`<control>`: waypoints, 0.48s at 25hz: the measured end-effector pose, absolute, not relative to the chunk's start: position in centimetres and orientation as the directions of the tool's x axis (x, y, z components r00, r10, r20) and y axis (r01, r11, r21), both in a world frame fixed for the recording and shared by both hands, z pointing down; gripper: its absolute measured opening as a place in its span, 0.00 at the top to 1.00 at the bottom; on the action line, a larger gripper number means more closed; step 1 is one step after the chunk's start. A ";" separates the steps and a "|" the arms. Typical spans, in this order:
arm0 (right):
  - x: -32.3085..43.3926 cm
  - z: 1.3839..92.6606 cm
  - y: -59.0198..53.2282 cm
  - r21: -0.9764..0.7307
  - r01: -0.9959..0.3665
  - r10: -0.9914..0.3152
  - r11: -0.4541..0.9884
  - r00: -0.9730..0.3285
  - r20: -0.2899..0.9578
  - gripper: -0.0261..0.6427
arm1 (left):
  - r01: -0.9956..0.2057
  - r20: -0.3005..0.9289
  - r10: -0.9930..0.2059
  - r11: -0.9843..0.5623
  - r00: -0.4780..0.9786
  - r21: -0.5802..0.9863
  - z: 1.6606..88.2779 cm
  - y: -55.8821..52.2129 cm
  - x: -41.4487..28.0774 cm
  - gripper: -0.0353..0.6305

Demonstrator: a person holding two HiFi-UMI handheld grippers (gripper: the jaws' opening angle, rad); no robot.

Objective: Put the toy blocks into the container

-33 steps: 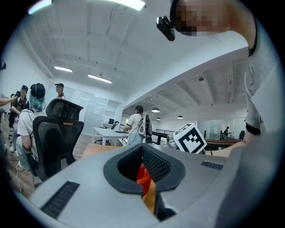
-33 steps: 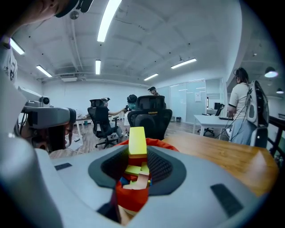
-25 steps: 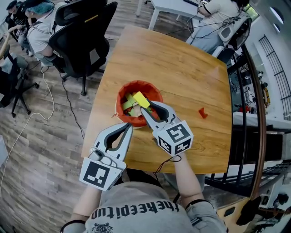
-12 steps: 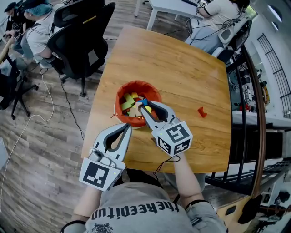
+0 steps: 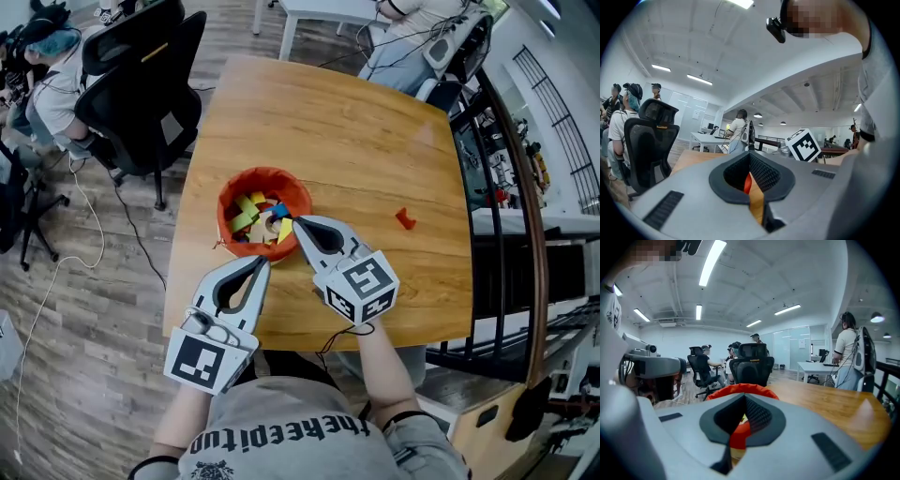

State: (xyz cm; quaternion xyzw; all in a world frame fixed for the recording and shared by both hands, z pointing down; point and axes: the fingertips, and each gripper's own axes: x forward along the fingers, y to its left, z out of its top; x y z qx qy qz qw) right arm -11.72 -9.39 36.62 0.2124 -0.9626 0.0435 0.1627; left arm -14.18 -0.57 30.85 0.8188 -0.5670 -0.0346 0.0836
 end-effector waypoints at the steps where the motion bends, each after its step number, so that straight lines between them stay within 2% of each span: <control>1: -11.3 36.5 -9.4 -0.015 -0.431 -0.403 0.902 -0.854 0.329 0.94 | -0.919 0.038 -0.930 -0.354 0.365 0.175 30.8 -0.7 -13.9 0.93; 12: -5.3 34.6 -10.3 -0.039 -0.563 -0.532 0.825 -0.799 0.281 0.94 | -0.851 0.039 -0.860 -0.496 0.509 0.169 30.5 -3.1 -8.9 0.93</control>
